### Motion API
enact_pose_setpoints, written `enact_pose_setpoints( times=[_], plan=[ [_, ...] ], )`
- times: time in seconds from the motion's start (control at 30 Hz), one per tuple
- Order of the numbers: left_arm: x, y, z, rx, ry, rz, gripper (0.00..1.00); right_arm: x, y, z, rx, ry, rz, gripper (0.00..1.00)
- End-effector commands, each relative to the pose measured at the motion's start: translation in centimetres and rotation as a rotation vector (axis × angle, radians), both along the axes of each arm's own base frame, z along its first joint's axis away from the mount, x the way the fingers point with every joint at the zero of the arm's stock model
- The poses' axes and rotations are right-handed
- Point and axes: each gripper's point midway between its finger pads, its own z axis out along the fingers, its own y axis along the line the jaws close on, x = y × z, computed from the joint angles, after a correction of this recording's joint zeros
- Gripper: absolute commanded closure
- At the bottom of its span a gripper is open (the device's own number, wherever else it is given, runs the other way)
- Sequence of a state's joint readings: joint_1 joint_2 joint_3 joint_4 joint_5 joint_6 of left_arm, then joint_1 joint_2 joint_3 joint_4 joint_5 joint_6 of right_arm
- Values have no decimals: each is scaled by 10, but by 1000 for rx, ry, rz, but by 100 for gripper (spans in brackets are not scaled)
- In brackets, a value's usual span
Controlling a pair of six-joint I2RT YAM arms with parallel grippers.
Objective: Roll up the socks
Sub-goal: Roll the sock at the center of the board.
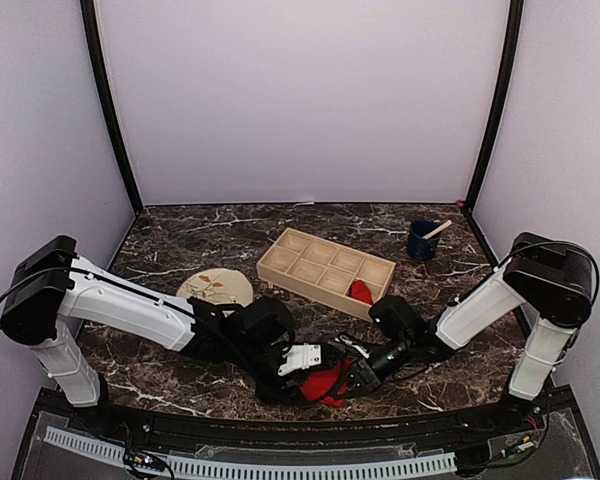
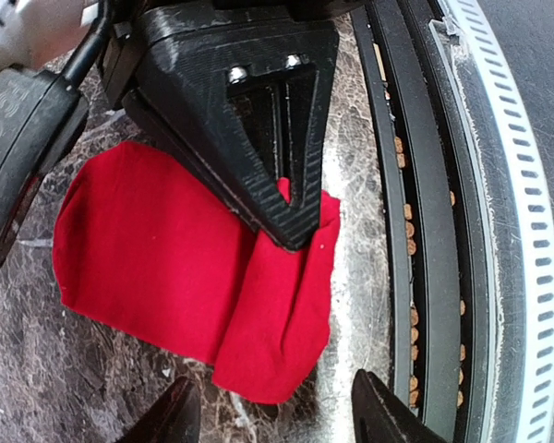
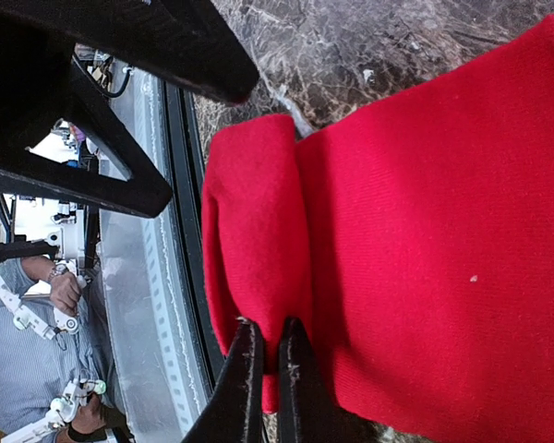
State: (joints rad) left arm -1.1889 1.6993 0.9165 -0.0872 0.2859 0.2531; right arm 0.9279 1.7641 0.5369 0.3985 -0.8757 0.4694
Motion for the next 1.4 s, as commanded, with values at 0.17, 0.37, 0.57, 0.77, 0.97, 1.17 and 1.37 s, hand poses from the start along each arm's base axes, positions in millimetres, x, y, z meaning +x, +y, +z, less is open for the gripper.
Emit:
enact_pose_setpoints(
  times=[0.17, 0.37, 0.57, 0.77, 0.97, 1.17, 1.37],
  plan=[
    [1, -18, 4, -22, -88, -42, 42, -3, -5, -7, -20, 24, 2, 100],
    [0, -22, -5, -8, -89, -49, 43, -4, -6, -7, -22, 27, 5, 100],
    [-1, -23, -10, 2, -86, -55, 52, -5, -7, -7, -21, 29, 7, 100],
    [-3, -23, -13, 9, -74, -61, 65, -5, -7, -8, -24, 27, 7, 100],
    [-7, -24, -11, -1, -58, -75, 83, -4, -7, -9, -31, 25, 6, 100],
    [-10, -18, -18, 32, -30, -65, 96, 2, -9, -13, -70, -12, -10, 89],
    [-1, -4, -25, 78, -48, 24, 100, 8, -9, -10, -77, -44, -24, 71]
  ],
)
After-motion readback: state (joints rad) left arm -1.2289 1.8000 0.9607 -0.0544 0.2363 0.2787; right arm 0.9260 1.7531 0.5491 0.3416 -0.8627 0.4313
